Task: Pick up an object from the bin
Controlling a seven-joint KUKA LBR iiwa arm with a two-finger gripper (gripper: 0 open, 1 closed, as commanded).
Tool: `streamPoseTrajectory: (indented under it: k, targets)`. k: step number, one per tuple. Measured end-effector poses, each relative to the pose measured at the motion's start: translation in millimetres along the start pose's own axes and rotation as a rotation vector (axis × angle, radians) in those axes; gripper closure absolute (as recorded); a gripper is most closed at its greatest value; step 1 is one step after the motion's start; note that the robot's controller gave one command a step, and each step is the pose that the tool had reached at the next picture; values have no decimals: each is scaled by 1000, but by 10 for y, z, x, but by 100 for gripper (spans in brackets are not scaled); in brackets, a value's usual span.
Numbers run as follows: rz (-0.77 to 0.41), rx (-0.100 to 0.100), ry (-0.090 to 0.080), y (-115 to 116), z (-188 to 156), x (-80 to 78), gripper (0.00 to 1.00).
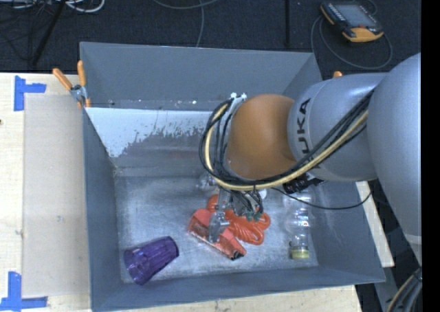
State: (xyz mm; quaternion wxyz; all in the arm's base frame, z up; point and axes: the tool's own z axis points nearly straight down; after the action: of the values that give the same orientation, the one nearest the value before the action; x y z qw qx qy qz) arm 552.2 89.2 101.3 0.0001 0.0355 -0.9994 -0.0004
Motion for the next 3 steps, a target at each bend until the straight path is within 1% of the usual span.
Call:
streamPoseTrajectory:
  k: [1, 2, 3]
  targets:
    - [88, 0, 3, -237, 267, 526, 100]
    - [89, 0, 3, -239, 267, 526, 100]
    - [55, 1, 1, -224, -945, 465, 100]
